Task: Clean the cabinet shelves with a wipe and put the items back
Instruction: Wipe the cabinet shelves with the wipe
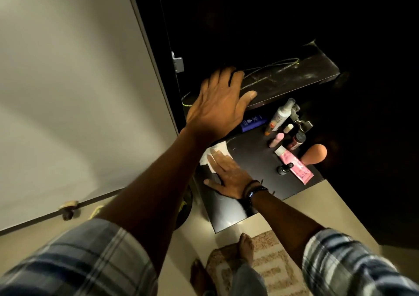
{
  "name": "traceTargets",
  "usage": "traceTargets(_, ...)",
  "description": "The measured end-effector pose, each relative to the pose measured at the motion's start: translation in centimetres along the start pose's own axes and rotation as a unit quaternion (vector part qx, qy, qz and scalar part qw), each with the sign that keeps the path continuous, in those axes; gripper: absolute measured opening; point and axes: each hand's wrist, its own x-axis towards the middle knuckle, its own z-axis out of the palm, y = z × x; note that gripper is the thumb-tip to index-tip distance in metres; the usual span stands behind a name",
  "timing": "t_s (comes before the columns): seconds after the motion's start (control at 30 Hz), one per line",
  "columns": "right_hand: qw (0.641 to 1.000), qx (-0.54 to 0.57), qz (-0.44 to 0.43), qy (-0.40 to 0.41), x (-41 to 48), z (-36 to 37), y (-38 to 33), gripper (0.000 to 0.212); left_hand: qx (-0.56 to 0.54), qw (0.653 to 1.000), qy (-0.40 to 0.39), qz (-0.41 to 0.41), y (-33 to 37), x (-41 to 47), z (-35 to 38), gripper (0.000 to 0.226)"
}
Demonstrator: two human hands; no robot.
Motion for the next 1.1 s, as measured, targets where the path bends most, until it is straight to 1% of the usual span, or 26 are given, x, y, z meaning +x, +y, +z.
traceTargets(0.03,1.000,-0.002,-0.007,0.015,1.1,-0.1,1.1,0.078,0.000,1.000,-0.001,-0.001,0.0,0.0,0.0,0.052)
traceTargets(0.07,0.999,-0.002,0.012,0.045,2.3,-0.6,1.9,0.073,-0.001,1.000,-0.004,-0.002,0.0,0.0,0.1,0.052)
traceTargets(0.13,0.992,0.005,0.081,0.093,4.5,-1.6,2.9,0.064,-0.004,1.000,-0.008,-0.002,0.0,0.1,0.3,0.052)
traceTargets(0.17,0.989,0.002,0.107,0.099,5.2,-1.8,2.8,0.063,-0.005,1.000,-0.007,-0.003,0.0,0.1,0.3,0.051)
traceTargets(0.2,0.989,-0.001,0.113,0.095,5.5,-1.9,2.1,0.063,-0.006,1.000,-0.004,-0.005,0.0,0.1,0.4,0.051)
traceTargets(0.27,0.996,0.004,0.077,0.049,3.9,-0.7,-0.1,0.064,-0.011,1.000,-0.002,-0.009,0.0,0.1,0.2,0.050)
traceTargets(0.33,1.000,-0.026,0.006,-0.009,-0.5,1.8,-2.6,0.068,-0.016,1.000,-0.008,-0.013,0.2,0.1,-0.1,0.050)
traceTargets(0.37,0.999,-0.038,-0.029,-0.023,-3.1,2.6,-3.6,0.067,-0.019,1.000,-0.011,-0.013,0.3,0.1,-0.2,0.051)
traceTargets(0.43,0.999,-0.018,-0.046,-0.013,-7.8,3.9,-4.3,0.065,-0.022,1.000,-0.012,-0.012,0.4,-0.1,-0.2,0.050)
traceTargets(0.5,1.000,0.000,-0.025,-0.008,-9.3,3.3,-3.0,0.068,-0.024,1.000,-0.011,-0.008,0.4,-0.2,-0.1,0.049)
traceTargets(0.53,1.000,-0.007,-0.004,0.010,-8.6,2.4,-2.2,0.069,-0.023,1.000,-0.009,-0.006,0.4,-0.2,-0.1,0.049)
traceTargets(0.6,0.997,-0.017,0.057,0.042,-5.1,1.1,-0.2,0.073,-0.020,1.000,0.001,-0.005,0.3,-0.1,-0.1,0.048)
traceTargets(0.67,0.990,0.013,0.139,0.032,-0.3,0.0,1.1,0.083,-0.014,1.000,0.010,-0.002,0.1,-0.1,0.1,0.047)
traceTargets(0.7,0.987,0.021,0.158,0.038,1.9,-0.1,1.5,0.088,-0.013,1.000,0.009,0.001,0.0,-0.1,0.1,0.047)
traceTargets(0.77,0.984,0.022,0.175,0.028,4.7,-0.5,1.4,0.088,-0.017,1.000,0.001,0.002,0.0,0.0,0.2,0.046)
traceTargets(0.83,0.988,0.033,0.152,0.007,4.8,0.5,-0.1,0.082,-0.015,1.000,-0.001,-0.002,0.0,0.1,0.1,0.047)
traceTargets(0.9,0.994,0.029,0.101,0.001,1.4,2.5,-3.3,0.069,-0.016,1.000,-0.008,-0.006,0.3,0.0,-0.1,0.048)
traceTargets(0.97,0.998,0.037,0.056,0.017,-4.3,4.5,-7.0,0.063,-0.017,1.000,-0.013,-0.003,0.3,0.0,0.0,0.048)
traceTargets(1.03,0.996,0.059,0.061,0.021,-9.8,5.5,-9.2,0.064,-0.019,1.000,-0.009,0.000,0.3,-0.1,0.0,0.047)
traceTargets(1.1,0.993,0.054,0.099,0.027,-14.0,5.8,-8.7,0.067,-0.016,1.000,-0.008,0.002,0.3,-0.1,0.0,0.047)
